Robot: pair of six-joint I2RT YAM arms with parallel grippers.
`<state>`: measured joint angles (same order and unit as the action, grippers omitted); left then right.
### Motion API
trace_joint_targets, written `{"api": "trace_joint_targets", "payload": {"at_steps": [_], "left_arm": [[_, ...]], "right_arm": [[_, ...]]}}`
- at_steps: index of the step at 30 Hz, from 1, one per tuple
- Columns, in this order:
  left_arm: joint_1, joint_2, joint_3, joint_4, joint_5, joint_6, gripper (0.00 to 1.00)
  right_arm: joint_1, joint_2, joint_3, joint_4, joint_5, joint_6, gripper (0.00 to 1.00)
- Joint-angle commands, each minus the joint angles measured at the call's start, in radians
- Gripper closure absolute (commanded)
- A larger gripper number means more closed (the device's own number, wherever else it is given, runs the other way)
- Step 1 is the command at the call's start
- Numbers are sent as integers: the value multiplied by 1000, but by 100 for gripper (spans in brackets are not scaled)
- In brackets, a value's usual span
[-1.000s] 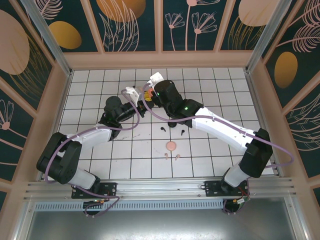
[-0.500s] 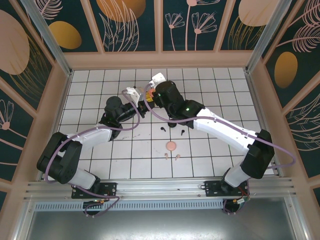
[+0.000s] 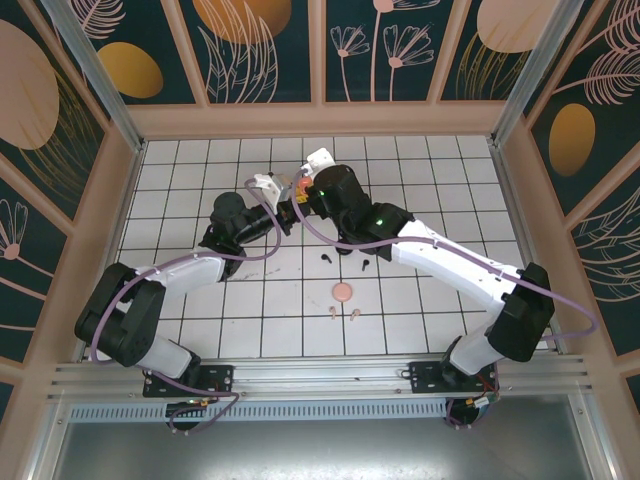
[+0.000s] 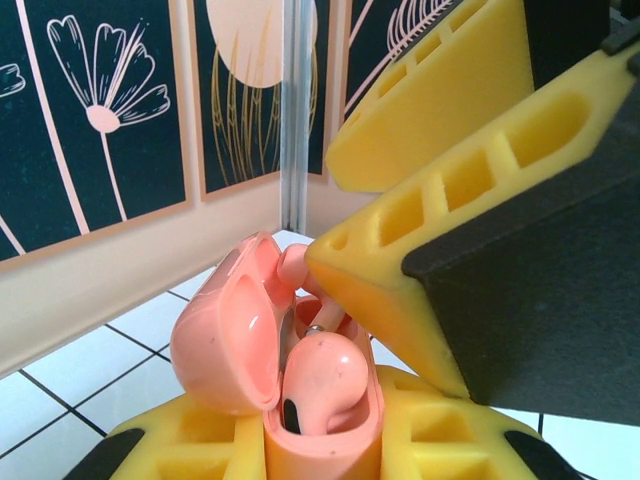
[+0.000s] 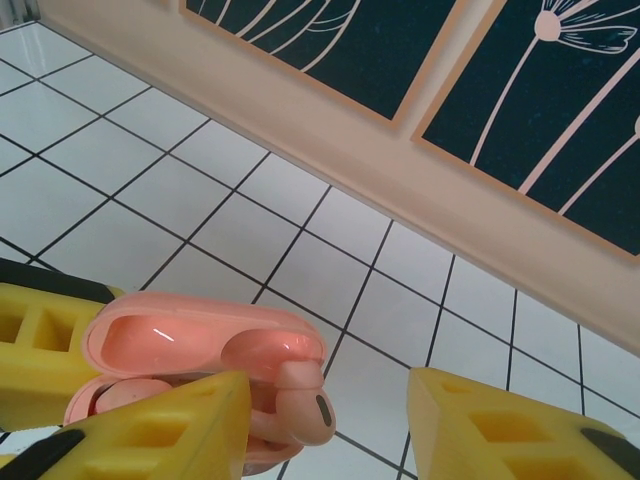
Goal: Insert the wireless bluetooth earbuds into the charging case
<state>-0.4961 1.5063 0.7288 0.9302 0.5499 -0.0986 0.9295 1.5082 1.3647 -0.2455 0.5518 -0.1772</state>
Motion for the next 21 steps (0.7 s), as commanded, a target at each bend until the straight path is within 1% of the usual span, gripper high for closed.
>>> {"api": "trace_joint_targets", "payload": {"at_steps": [1,21], "left_arm": [[1,7,43,68,-18,-4,100],[1,23,53,61,-29,0,100]], "right_arm": [[22,-23,-28,-56,-23,7,54],[22,-62,-34,-67,-17,22,51]]}}
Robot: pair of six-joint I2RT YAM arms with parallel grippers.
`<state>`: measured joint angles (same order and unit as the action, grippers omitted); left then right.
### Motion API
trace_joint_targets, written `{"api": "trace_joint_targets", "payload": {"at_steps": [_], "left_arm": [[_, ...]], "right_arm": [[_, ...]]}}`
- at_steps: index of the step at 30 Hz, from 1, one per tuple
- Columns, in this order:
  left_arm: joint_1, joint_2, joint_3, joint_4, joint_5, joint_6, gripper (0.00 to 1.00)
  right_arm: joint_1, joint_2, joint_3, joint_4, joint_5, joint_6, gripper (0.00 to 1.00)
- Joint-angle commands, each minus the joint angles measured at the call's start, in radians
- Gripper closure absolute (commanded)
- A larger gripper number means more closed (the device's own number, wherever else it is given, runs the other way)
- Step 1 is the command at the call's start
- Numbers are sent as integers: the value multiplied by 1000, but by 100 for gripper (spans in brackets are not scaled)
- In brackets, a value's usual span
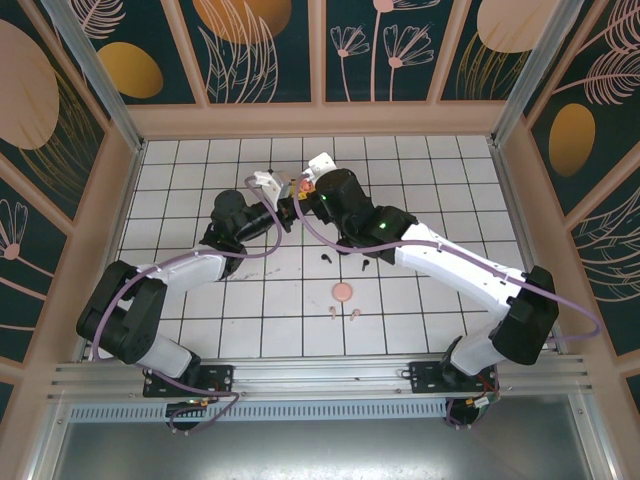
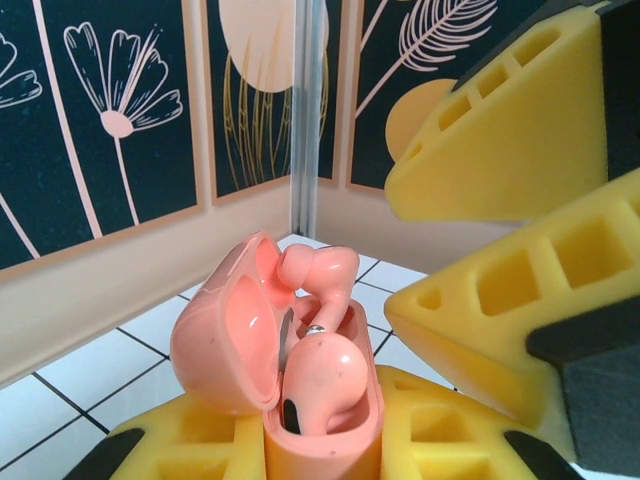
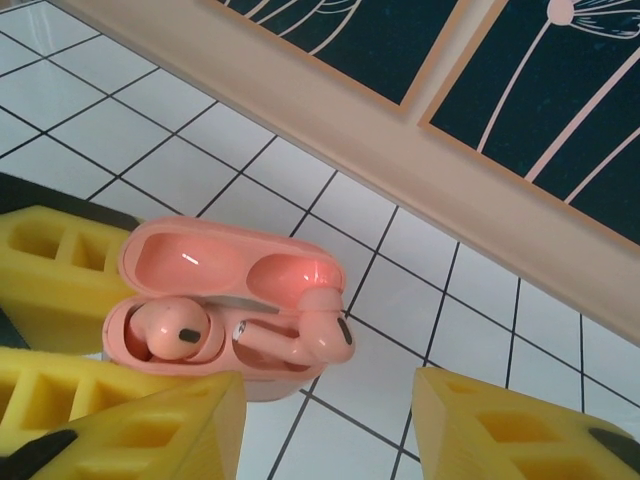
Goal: Insert the wireless bluetooth earbuds into the charging case
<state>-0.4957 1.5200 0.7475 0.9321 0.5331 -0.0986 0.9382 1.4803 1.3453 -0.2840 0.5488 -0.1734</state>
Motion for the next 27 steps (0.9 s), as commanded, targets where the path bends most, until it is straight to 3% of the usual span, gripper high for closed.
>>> {"api": "trace_joint_targets", "payload": {"at_steps": [1,15,24,27], "left_arm": [[0,11,34,59,-12,-1,100],[0,20,37,66,-9,-9,100],[0,12,15,90,4,-11,100],[0,9,11,97,11,-12,100]], "right_arm": [[13,-36,-14,-29,-15,18,51],[-6,-67,69,-47,-67,60,38],[-200,-127,174,-66,-358,294,36],[-243,-121,193,-84,-399,330,36]]}}
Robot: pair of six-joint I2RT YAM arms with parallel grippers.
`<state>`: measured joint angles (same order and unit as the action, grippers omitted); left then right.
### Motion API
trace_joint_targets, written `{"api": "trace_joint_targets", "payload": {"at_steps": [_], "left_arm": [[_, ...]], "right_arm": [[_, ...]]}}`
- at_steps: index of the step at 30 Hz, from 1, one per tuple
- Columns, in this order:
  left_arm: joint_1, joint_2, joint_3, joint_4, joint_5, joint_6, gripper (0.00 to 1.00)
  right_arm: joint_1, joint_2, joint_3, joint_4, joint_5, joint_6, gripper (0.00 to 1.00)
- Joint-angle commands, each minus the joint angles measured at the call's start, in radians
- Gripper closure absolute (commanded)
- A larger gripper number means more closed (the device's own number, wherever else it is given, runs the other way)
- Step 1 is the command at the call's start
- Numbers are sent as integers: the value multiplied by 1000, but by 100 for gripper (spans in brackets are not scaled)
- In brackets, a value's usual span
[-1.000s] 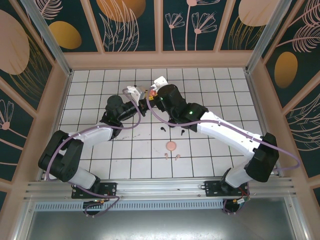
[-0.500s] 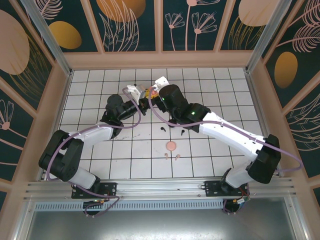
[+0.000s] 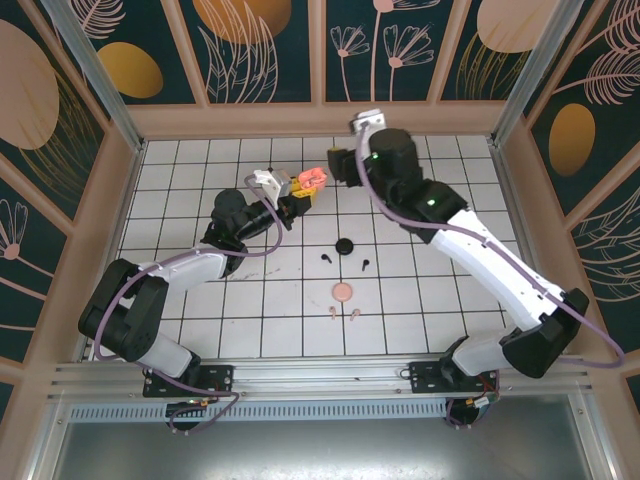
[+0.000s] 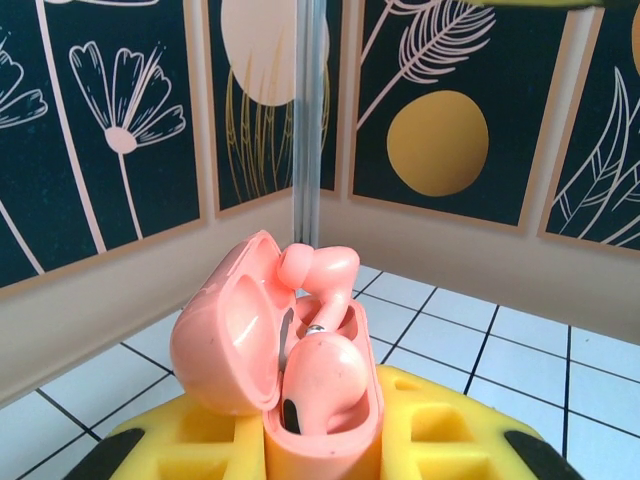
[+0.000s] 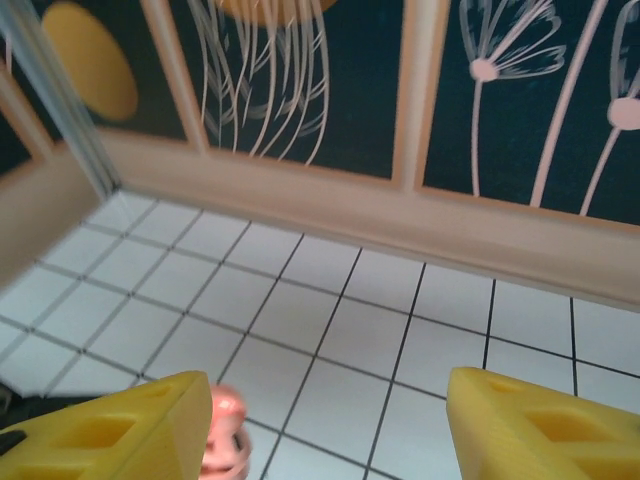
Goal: Insert the wireless bluetooth earbuds into the charging case
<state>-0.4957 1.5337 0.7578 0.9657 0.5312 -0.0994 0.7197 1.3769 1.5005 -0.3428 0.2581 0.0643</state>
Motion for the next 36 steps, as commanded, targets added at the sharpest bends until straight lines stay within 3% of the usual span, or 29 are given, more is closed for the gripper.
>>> {"api": "trace_joint_targets", "payload": {"at_steps": [1,8,16,22,28,36], "left_arm": [[0,-7,-1,66,16,-10,100],[0,-13,-2,67,15,-8,100],[0,-12,-3,84,22,-23,100],[0,-15,-34,144,27,-37,100],[0,0,-36,174,51,-61,100],[0,17,-28,193,85,-86,100]], "right_arm": [[-33,-10,46,-36,-112,103,37],[-90,4,-11,-53,-129,186,44],[-141,-25,-127,14,-320,445,45],[-136,-47,-255,184,-442,608,44],[-119,-92,-356,320,-468,600,44],[-110,-122,-388,398,-515,456,44]]}}
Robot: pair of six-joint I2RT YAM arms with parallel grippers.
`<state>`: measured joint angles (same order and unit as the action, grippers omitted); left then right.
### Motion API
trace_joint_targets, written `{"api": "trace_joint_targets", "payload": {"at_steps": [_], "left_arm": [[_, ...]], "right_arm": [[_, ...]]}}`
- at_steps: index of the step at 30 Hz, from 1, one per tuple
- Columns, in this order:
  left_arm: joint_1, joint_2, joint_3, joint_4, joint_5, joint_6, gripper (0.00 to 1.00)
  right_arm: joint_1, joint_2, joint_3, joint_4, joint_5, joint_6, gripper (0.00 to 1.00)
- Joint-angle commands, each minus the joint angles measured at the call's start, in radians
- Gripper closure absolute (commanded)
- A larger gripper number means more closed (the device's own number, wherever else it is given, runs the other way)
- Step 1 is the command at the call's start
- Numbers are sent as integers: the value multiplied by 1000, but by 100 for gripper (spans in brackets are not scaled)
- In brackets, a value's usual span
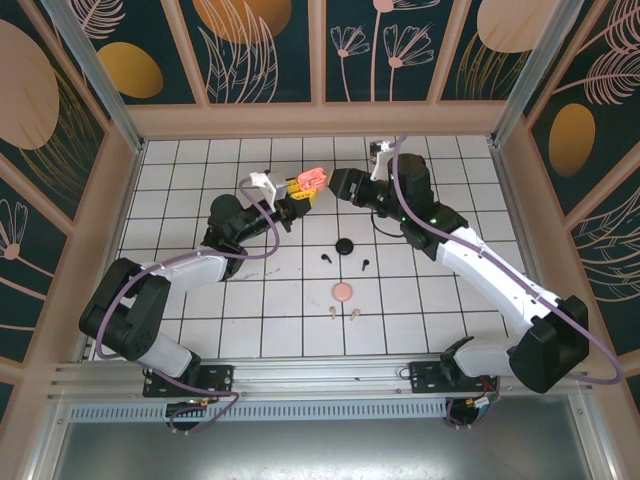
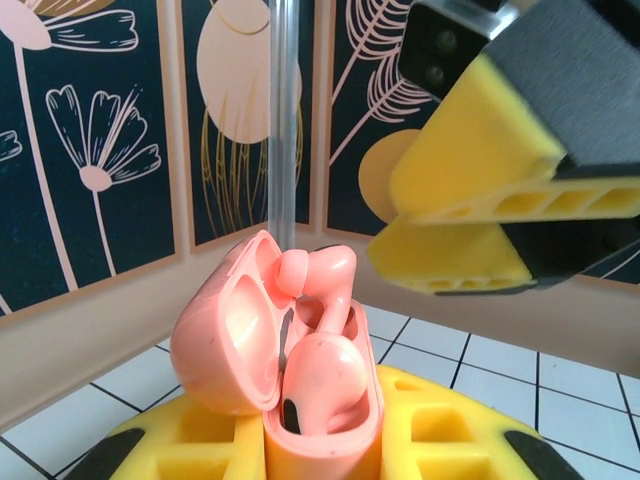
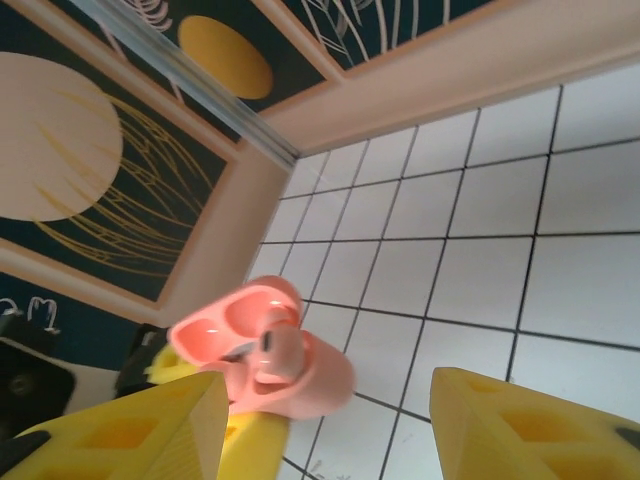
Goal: Insert the wireless bluetooth earbuds into the charging case
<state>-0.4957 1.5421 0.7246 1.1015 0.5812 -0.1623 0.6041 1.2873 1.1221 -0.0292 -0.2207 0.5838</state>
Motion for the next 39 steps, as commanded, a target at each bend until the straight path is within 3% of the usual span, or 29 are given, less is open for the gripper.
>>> {"api": "trace_joint_targets", "payload": {"at_steps": [1,12,27,39], "left_arm": [[0,9,6,58,39,-25,100],[0,6,35,39,97,-54,100],[-3,9,52,28,112,-63,100],[-6,16,61,21,112,-58,100]], "right_arm": [[6,-30,1,78,-37,-77,44],[4,14,62,2,-52,-199,46],[2,46,63,-3,-83,-200,56],[2,58,70,-1,-102,-197,57]]}}
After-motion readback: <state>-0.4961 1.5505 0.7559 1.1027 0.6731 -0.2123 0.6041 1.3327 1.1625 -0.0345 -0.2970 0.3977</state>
